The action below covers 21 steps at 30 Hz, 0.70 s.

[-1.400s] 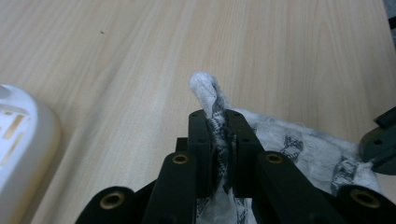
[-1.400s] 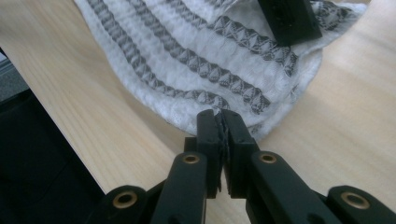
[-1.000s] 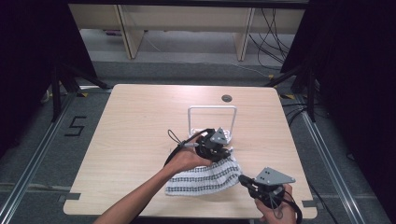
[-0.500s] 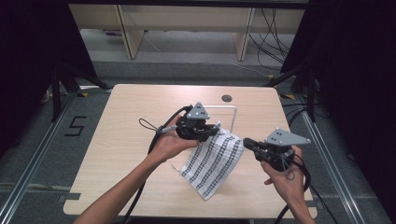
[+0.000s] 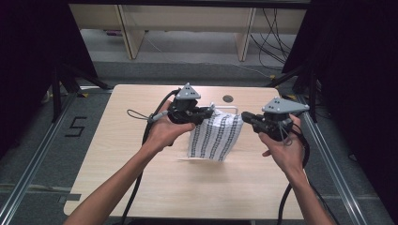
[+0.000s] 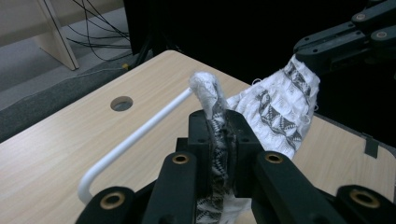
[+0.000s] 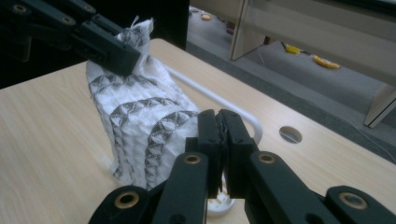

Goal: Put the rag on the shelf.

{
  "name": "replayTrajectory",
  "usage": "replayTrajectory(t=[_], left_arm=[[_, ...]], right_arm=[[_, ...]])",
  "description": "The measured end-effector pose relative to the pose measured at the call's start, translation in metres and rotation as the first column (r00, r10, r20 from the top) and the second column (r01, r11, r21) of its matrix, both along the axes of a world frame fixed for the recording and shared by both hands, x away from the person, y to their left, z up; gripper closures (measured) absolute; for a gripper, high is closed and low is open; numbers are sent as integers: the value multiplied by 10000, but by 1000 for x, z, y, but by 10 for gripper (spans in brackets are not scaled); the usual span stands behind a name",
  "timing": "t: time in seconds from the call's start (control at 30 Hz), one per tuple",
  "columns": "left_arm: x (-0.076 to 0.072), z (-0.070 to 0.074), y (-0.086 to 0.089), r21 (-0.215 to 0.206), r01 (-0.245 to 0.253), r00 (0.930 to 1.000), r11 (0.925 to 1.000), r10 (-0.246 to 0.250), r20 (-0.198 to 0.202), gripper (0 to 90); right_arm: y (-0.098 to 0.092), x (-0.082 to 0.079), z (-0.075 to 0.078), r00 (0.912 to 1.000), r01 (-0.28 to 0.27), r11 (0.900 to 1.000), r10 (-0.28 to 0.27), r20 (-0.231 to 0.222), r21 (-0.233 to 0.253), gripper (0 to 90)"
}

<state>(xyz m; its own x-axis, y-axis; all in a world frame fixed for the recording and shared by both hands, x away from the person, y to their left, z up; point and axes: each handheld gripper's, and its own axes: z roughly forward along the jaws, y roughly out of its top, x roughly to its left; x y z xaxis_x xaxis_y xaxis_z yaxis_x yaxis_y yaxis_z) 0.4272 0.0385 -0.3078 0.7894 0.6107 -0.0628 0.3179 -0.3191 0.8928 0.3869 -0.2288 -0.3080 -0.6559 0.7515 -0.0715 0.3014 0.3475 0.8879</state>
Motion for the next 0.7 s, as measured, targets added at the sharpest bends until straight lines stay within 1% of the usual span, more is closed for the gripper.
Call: replayTrajectory(t=[0.03, 0.07, 0.1, 0.13, 0.17, 0.2, 0.23, 0.27, 0.3, 0.33, 0.37, 0.4, 0.43, 0.5, 0.53, 0.57, 0.6, 0.63, 0.67, 0.7], left_arm=[[1, 2, 0, -63, -42, 10000, 10000, 42, 16, 818], [1, 2, 0, -63, -42, 10000, 10000, 42, 16, 818], [3, 4, 1, -27, -102, 9999, 9999, 102, 7, 818], [4, 6, 1, -144, -194, 9998, 9997, 195, 43, 818], [8, 10, 2, -237, -316, 9995, 9992, 316, 4, 818], [8, 10, 2, -237, -316, 9995, 9992, 316, 4, 817], [12, 13, 3, -388, -447, 9990, 9982, 447, 0, 817], [12, 13, 3, -388, -447, 9990, 9982, 447, 0, 818], [16, 17, 3, -494, -543, 9985, 9973, 545, 27, 818], [16, 17, 3, -494, -543, 9985, 9973, 545, 27, 818], [20, 20, 3, -471, -646, 9979, 9968, 649, 54, 818], [22, 22, 3, -487, -704, 9975, 9963, 707, 43, 818], [24, 24, 3, -545, -773, 9970, 9955, 778, 54, 818], [29, 27, 4, -615, -894, 9960, 9941, 898, 31, 818], [31, 29, 5, -661, -946, 9955, 9933, 949, 14, 818], [33, 30, 5, -719, -983, 9951, 9926, 986, 15, 818], [35, 31, 6, -767, -1029, 9946, 9917, 1035, 45, 818], [37, 33, 6, -704, -1063, 9943, 9918, 1066, 9, 818], [40, 34, 6, -732, -1035, 9946, 9919, 1036, -29, 818], [43, 35, 7, -721, -1065, 9943, 9917, 1063, -55, 818]], right_arm=[[0, 2, 3, 10000, 22, 10000, -22, 82, 3, 885], [0, 2, 3, 10000, 22, 10000, -22, 82, 3, 885], [0, 5, 7, 10000, -22, 10000, 22, 47, -32, 885], [2, 10, 14, 10000, 52, 10000, -52, 80, 5, 885], [3, 13, 16, 9998, 93, 9999, -94, 167, 46, 885], [3, 13, 16, 9998, 93, 9999, -94, 167, 46, 885], [4, 18, 22, 9996, 100, 9999, -99, 253, -21, 885], [4, 18, 22, 9996, 100, 9999, -99, 253, -21, 885], [6, 24, 28, 9983, 166, 9997, -155, 561, -189, 885], [7, 27, 30, 9984, 176, 9996, -163, 548, -221, 885], [7, 30, 33, 9987, 137, 9996, -125, 493, -248, 885], [8, 33, 34, 9980, 187, 9996, -174, 608, -198, 885], [8, 37, 36, 9986, 176, 9997, -166, 500, -195, 885], [9, 43, 40, 9986, 222, 9997, -217, 483, -98, 885], [10, 46, 41, 9982, 294, 9994, -286, 523, -156, 885], [11, 49, 43, 9986, 313, 9994, -307, 433, -128, 885], [11, 54, 45, 9979, 294, 9994, -283, 586, -184, 885], [12, 57, 46, 9981, 299, 9995, -291, 548, -130, 885], [13, 60, 48, 9979, 324, 9994, -319, 561, -85, 885], [14, 63, 50, 9976, 364, 9992, -356, 588, -134, 885]])
